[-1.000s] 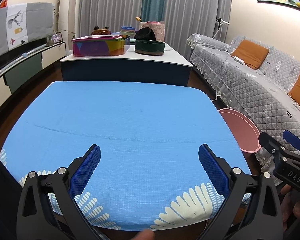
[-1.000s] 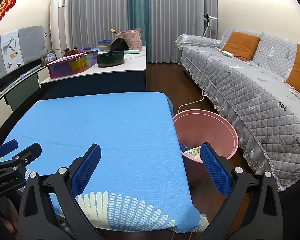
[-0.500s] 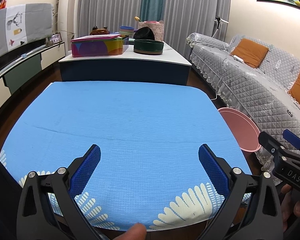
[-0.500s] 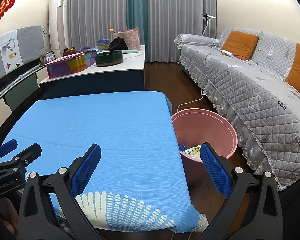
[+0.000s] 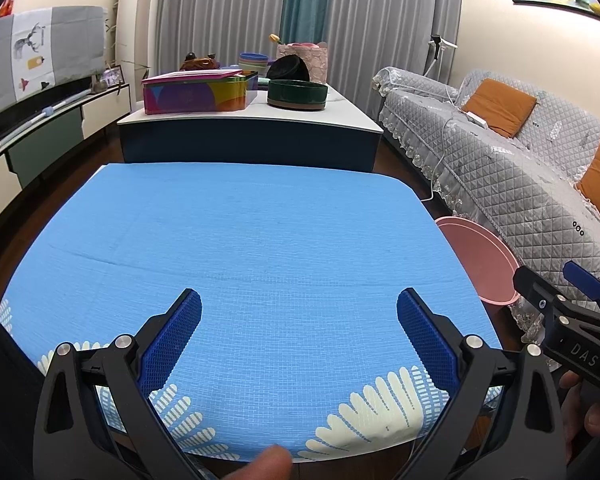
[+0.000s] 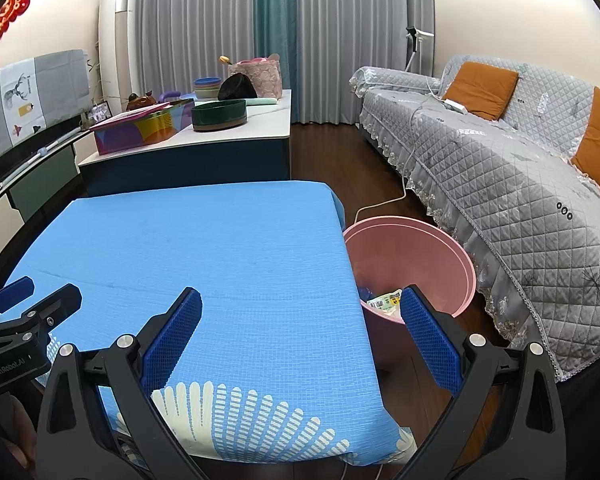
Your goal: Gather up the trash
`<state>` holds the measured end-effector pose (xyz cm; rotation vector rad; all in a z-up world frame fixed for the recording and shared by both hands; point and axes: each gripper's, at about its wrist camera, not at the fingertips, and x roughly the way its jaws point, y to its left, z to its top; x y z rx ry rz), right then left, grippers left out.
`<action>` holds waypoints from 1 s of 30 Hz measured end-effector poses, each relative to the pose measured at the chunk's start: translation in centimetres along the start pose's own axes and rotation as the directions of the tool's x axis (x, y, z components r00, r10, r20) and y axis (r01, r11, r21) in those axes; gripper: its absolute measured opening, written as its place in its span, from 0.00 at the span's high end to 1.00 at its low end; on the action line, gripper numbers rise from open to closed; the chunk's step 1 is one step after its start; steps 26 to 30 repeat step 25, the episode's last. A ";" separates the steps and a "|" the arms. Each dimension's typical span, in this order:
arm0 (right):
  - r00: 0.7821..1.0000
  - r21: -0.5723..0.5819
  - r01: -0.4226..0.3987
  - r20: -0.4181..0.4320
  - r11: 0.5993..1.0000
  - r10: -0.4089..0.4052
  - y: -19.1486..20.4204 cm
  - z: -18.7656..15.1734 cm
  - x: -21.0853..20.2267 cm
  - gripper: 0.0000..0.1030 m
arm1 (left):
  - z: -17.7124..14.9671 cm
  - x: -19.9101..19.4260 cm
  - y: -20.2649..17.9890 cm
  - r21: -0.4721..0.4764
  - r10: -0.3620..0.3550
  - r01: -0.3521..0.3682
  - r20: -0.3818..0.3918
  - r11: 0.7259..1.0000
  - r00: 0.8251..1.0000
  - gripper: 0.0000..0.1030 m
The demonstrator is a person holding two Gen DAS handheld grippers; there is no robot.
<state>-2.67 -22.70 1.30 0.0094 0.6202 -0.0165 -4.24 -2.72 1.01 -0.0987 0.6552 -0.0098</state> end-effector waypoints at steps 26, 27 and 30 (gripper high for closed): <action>1.000 -0.002 -0.002 -0.003 1.000 0.002 0.2 -0.1 0.0 0.05 | -0.2 0.3 -0.3 0.009 -0.009 0.009 -0.020 1.000 1.000 0.08; 1.000 -0.002 -0.002 -0.003 1.000 0.002 0.2 -0.1 0.0 0.05 | -0.2 0.3 -0.3 0.009 -0.009 0.009 -0.020 1.000 1.000 0.08; 1.000 -0.002 -0.002 -0.003 1.000 0.002 0.2 -0.1 0.0 0.05 | -0.2 0.3 -0.3 0.009 -0.009 0.009 -0.020 1.000 1.000 0.08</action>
